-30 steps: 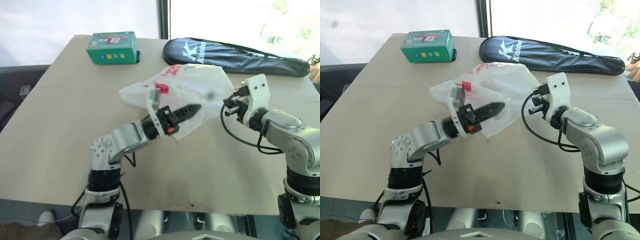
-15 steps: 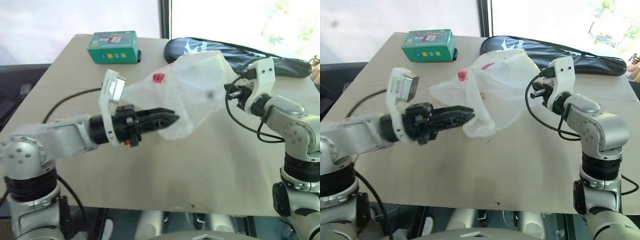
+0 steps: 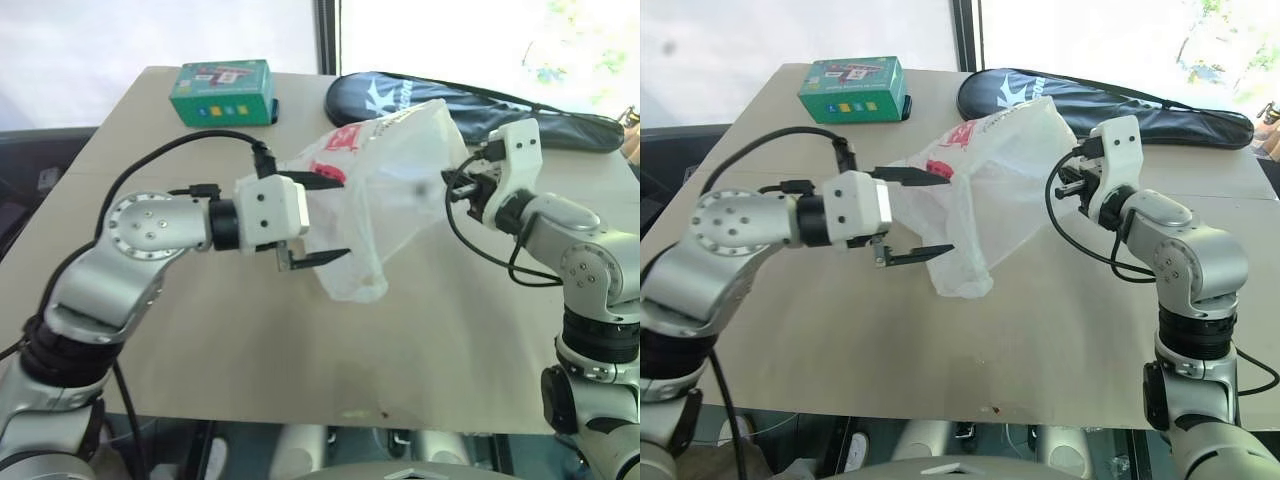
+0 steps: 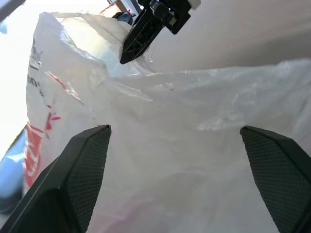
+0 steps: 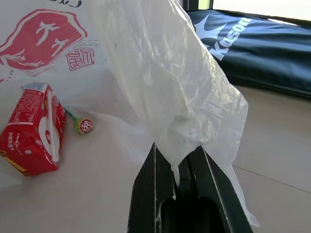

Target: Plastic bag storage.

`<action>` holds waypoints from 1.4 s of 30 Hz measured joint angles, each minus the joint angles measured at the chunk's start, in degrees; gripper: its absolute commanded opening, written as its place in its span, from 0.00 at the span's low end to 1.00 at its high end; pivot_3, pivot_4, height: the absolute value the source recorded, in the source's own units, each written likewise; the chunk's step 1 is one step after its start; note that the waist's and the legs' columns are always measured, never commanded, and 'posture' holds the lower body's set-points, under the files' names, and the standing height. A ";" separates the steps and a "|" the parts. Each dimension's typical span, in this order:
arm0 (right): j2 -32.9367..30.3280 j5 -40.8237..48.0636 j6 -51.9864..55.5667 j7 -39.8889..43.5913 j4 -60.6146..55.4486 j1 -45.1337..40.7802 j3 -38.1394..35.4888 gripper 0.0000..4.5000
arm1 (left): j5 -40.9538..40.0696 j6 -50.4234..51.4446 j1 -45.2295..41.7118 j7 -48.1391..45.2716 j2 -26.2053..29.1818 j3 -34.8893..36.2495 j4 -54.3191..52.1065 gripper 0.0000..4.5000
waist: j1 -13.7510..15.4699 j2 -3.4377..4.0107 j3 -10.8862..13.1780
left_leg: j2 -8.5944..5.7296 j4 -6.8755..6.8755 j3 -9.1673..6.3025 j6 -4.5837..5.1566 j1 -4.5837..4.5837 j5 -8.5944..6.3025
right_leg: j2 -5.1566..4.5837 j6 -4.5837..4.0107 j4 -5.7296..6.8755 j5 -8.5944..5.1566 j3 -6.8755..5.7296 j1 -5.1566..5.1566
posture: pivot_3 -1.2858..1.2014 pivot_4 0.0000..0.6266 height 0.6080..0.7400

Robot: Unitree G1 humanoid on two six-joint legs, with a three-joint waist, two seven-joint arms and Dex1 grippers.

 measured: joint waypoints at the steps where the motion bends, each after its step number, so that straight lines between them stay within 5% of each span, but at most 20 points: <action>1: -0.01 -0.03 -0.01 -0.03 0.00 0.02 0.00 0.00 | 2.11 -2.04 -0.65 -0.23 -1.20 -0.85 1.19 0.98 | 0.02 0.00 0.00 | 0.00 0.00 0.01 0.01 -0.01 -0.01 | 0.00 0.00 -0.02 0.00 0.00 0.00 | 0.52 0.24 1.00; 7: 0.03 -0.02 -0.20 -0.01 -0.01 0.04 0.33 0.00 | 5.67 -10.14 -1.81 -2.20 -6.43 -1.56 4.42 0.98 | -0.08 0.00 0.00 | 0.08 0.01 0.00 0.03 -0.05 -0.01 | 0.05 0.01 -0.07 0.01 -0.02 -0.01 | 0.52 0.24 1.00; 18: -0.46 -0.77 -2.82 1.34 2.88 0.28 0.47 0.00 | -1.79 -12.85 -0.81 -10.55 -6.21 3.07 3.44 0.98 | -0.08 -0.01 0.00 | 0.16 0.09 0.04 0.03 -0.01 -0.01 | 0.13 0.01 0.00 0.01 0.03 0.01 | 0.52 0.24 1.00; 34: -2.06 -2.28 -5.11 2.82 7.03 -1.72 1.62 0.00 | 11.81 -29.20 -9.22 -23.09 -12.17 -10.33 15.72 0.98 | -0.10 0.00 0.00 | 0.21 0.14 0.17 0.04 0.04 -0.01 | 0.22 0.01 0.14 0.01 0.17 -0.01 | 0.52 0.24 1.00; 35: -2.07 -2.35 -5.11 2.81 7.03 -1.77 1.62 0.00 | 12.53 -30.22 -9.25 -24.27 -12.02 -11.05 16.68 0.87 | -0.12 0.00 0.00 | 0.21 0.14 0.19 0.04 0.05 -0.01 | 0.22 0.01 0.15 0.01 0.19 -0.01 | 0.52 0.24 1.00; 37: -2.07 -2.40 -5.11 2.81 7.03 -1.78 1.62 0.00 | 13.38 -31.12 -9.44 -24.93 -12.07 -11.65 17.75 0.81 | -0.11 0.00 0.00 | 0.21 0.15 0.19 0.04 0.05 -0.01 | 0.22 0.01 0.16 0.01 0.19 -0.02 | 0.52 0.24 1.00; 42: -2.06 -2.51 -5.13 2.90 7.11 -2.31 1.86 0.00 | 16.69 -33.41 -10.48 -26.30 -12.54 -13.80 21.86 0.34 | -0.11 0.00 0.00 | 0.21 0.20 0.19 0.06 0.05 -0.02 | 0.22 0.01 0.22 0.01 0.19 -0.02 | 0.52 0.24 1.00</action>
